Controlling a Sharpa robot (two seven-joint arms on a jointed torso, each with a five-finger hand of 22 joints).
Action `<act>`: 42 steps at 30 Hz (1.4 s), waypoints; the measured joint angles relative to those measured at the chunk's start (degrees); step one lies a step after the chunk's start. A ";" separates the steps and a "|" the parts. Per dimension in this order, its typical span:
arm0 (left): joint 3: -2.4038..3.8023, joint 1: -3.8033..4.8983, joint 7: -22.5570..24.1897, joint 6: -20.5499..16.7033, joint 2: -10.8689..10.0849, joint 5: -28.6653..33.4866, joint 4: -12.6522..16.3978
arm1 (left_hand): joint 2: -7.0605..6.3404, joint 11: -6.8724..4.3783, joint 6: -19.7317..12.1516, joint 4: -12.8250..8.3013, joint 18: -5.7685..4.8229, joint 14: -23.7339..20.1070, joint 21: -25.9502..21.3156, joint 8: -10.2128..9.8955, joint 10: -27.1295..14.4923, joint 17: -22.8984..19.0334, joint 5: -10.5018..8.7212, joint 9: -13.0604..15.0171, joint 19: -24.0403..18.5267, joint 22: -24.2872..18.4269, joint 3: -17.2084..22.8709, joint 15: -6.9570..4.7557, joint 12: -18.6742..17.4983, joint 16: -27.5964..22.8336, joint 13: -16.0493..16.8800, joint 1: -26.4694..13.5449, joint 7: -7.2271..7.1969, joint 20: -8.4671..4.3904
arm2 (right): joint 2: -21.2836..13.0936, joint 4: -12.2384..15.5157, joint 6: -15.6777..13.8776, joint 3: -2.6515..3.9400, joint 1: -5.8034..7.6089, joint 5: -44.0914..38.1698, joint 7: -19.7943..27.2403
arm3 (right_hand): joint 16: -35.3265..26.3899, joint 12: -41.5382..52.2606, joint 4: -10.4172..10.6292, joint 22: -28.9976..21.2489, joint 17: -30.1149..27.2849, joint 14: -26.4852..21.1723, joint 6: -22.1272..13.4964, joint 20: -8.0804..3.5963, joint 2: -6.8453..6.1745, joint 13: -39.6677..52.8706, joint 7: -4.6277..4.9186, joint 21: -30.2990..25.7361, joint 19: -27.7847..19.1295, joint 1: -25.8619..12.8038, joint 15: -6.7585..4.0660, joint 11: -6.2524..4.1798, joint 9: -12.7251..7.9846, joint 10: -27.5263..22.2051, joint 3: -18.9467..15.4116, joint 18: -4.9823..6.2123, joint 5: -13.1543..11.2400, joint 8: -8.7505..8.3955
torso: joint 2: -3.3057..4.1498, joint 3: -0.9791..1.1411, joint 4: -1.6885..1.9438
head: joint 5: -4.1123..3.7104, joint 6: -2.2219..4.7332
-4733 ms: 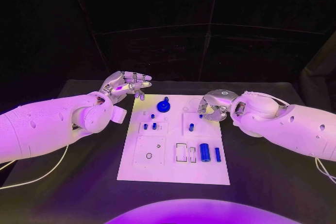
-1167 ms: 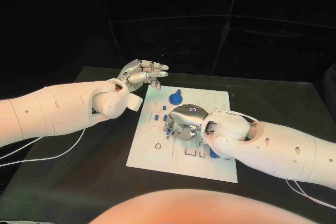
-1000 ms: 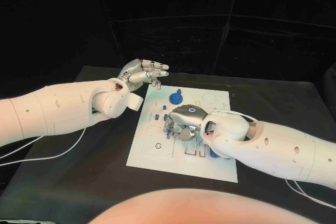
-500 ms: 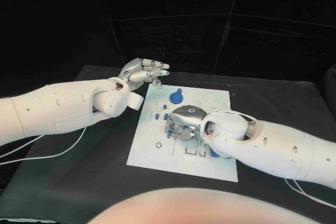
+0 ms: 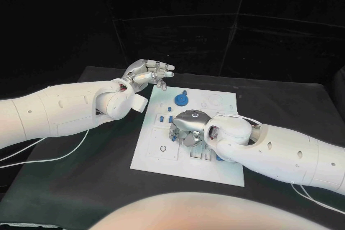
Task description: Assemble the parts on the task board
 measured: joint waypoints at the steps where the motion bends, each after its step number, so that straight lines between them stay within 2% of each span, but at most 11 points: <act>1: 0.00 0.00 -0.01 0.00 0.00 0.00 -0.02 | 0.00 0.00 0.00 0.00 0.00 0.00 0.00 0.00 0.00 0.00 0.00 0.00 0.00 0.00 0.00 0.00 0.00 0.00 0.00 0.00 0.00 0.00 | 0.04 -0.04 0.04 -0.01 -0.01 -0.01 0.00 | 0.00 0.00 0.00 0.00 0.00 0.00 0.00 0.00 0.00 0.00 0.00 0.00 0.00 0.00 0.00 0.00 0.00 0.00 0.00 0.00 0.00 0.00 | 0.00 0.00 0.00 | 0.02 -0.02; 9: 0.00 0.00 -0.07 0.04 0.03 0.00 -0.12 | 0.00 0.01 0.00 0.00 0.00 0.00 0.00 0.00 -0.01 0.00 0.00 0.01 0.00 0.00 0.00 0.00 0.00 0.00 0.00 0.00 0.00 0.00 | 0.41 -0.29 0.18 -0.08 -0.09 -0.25 -0.09 | 0.00 -0.20 0.00 -0.08 -0.29 0.00 -0.16 0.00 0.09 -0.18 0.07 0.00 0.00 -0.68 0.00 0.12 -0.01 -0.12 0.00 0.00 0.00 -0.36 | -0.01 0.00 0.00 | 0.08 -0.07; 13: 0.00 0.00 -0.10 0.07 0.04 0.00 -0.15 | 0.00 0.21 0.00 0.00 0.00 0.00 0.00 0.00 -0.21 -0.09 0.00 0.01 -0.19 -0.06 0.00 0.00 0.00 0.00 0.00 0.00 0.00 0.19 | 0.65 -0.48 0.33 -0.14 -0.13 -0.37 -0.22 | -0.06 -1.58 0.64 -0.98 -0.74 0.00 -1.69 0.45 -0.63 -0.85 1.04 -0.04 -0.44 -2.09 0.05 1.02 -0.34 -1.86 -0.63 0.01 0.01 -1.58 | -0.02 0.00 0.00 | 0.08 -0.07; 16: 0.00 0.00 -0.14 0.11 0.05 0.00 -0.17 | 0.00 0.21 -0.13 0.00 0.00 0.00 0.00 0.00 -0.21 -0.09 0.00 0.01 -0.19 -0.06 0.00 0.00 0.00 0.00 0.00 0.00 0.13 0.19 | 0.78 -0.72 0.35 -0.16 -0.18 -0.39 -0.25 | -1.32 -3.34 1.25 -2.98 -1.99 -0.12 -3.38 1.23 -1.79 -1.93 1.81 -1.24 -1.51 -3.30 0.96 1.93 -0.65 -4.68 -1.25 0.01 0.01 -2.60 | -0.02 0.00 0.00 | 0.08 -0.07; 21: 0.00 0.00 -0.25 0.19 0.06 0.00 -0.20 | 0.00 0.21 -0.21 0.00 0.00 0.00 0.00 0.00 -0.21 -0.09 0.00 0.01 -0.19 -0.06 0.00 0.00 0.00 0.00 0.00 0.00 0.21 0.19 | 0.84 -0.93 -0.26 -0.21 -0.20 -0.39 -0.23 | -3.47 -4.55 1.29 -7.84 -4.60 -0.20 -6.09 2.06 -2.70 -3.19 2.60 -3.86 -4.05 -4.21 1.66 3.06 -0.80 -7.61 -2.45 0.00 0.01 -2.97 | -0.03 0.00 0.00 | 0.02 -0.03; 23: 0.00 0.00 -0.30 0.24 0.07 0.00 -0.23 | 0.00 0.21 -0.21 0.00 0.00 0.00 0.00 0.00 -0.21 -0.09 0.00 0.01 -0.19 -0.05 0.00 0.00 0.00 0.00 0.00 0.00 0.21 0.19 | 0.69 -0.91 -0.87 -0.22 -0.20 -0.39 -0.17 | -4.18 -4.56 1.31 -9.70 -5.48 -0.52 -6.70 2.26 -2.71 -3.49 2.93 -4.91 -4.97 -4.21 1.98 3.14 -0.80 -8.30 -2.89 0.93 0.01 -2.97 | -0.03 0.00 0.00 | -0.02 -0.02; 25: 0.00 0.00 -0.34 0.28 0.07 0.00 -0.28 | 0.00 0.21 -0.21 -0.17 0.00 0.00 0.00 0.00 -0.21 -0.11 0.00 0.01 -0.19 -0.05 -0.17 0.00 0.00 0.00 -0.04 0.00 0.21 0.19 | 0.34 -0.70 -1.63 -0.22 -0.21 -0.38 -0.11 | -4.28 -4.56 1.30 -10.18 -5.73 -0.52 -6.73 2.33 -2.70 -3.56 2.90 -5.08 -5.05 -4.21 1.98 3.14 -0.80 -8.30 -2.90 0.93 0.27 -2.97 | -0.04 0.01 0.00 | -0.04 0.04; 29: 0.00 0.00 -0.41 0.39 0.03 0.01 -0.33 | 0.00 0.21 -0.21 -0.17 0.00 0.00 0.00 0.00 -0.21 -0.14 0.00 0.01 -0.19 -0.10 -0.17 0.00 0.00 0.00 -0.05 0.00 0.21 0.19 | -1.52 0.76 -3.84 -0.22 -0.29 -0.16 0.19 | -4.29 -4.44 1.43 -9.97 -5.70 -0.52 -6.88 2.34 -2.70 -3.65 2.75 -5.08 -5.05 -4.21 1.98 3.14 -0.75 -8.30 -3.02 0.93 1.35 -2.97 | -0.08 0.04 0.00 | -0.12 0.16; 36: -0.01 -0.01 -0.53 0.52 -0.17 0.01 -0.52 | 0.00 0.21 -0.21 -0.17 0.00 0.00 -0.23 0.00 -0.21 -0.20 0.00 0.01 -0.19 -0.10 -0.17 0.00 0.00 0.00 -0.05 0.00 0.21 0.19 | -8.81 6.34 -8.16 -0.16 -0.23 1.30 0.79 | -2.00 -3.01 1.49 -7.18 -3.53 -0.09 -7.07 2.05 -2.70 -3.65 2.56 -3.77 -3.89 -4.21 1.95 2.54 -0.59 -6.63 -3.08 0.93 2.16 -2.97 | -0.22 0.05 -0.20 | -0.63 0.65; 39: -0.01 -0.01 -0.58 0.58 -0.24 0.01 -0.58 | 0.00 0.21 -0.21 -0.17 0.00 0.00 -0.23 0.00 -0.21 -0.20 0.00 0.01 -0.19 -0.10 -0.17 0.00 0.00 0.00 -0.05 0.00 0.21 0.19 | -12.33 8.19 -8.84 0.17 0.61 2.30 0.67 | -2.00 -2.76 1.66 -6.98 -3.54 -0.09 -6.85 1.84 -2.71 -3.73 2.35 -3.51 -3.68 -4.21 1.95 2.54 -0.59 -6.63 -3.29 0.93 2.16 -2.97 | -0.29 0.04 -0.29 | -1.09 0.96; 42: -0.01 -0.01 -0.62 0.63 -0.26 0.01 -0.64 | 0.00 0.21 -0.21 -0.17 0.00 0.00 -0.23 0.00 -0.21 -0.20 0.00 0.01 -0.19 -0.10 -0.16 0.00 0.00 0.00 -0.05 0.00 0.21 0.19 | -14.73 8.59 -8.81 0.76 2.10 3.21 -0.23 | -2.07 -2.90 1.78 -7.92 -4.08 -0.09 -8.09 1.86 -3.20 -4.08 1.91 -3.75 -3.69 -4.71 1.95 2.45 -0.67 -7.54 -4.54 0.93 1.07 -2.97 | -0.33 0.05 -0.39 | -1.54 1.33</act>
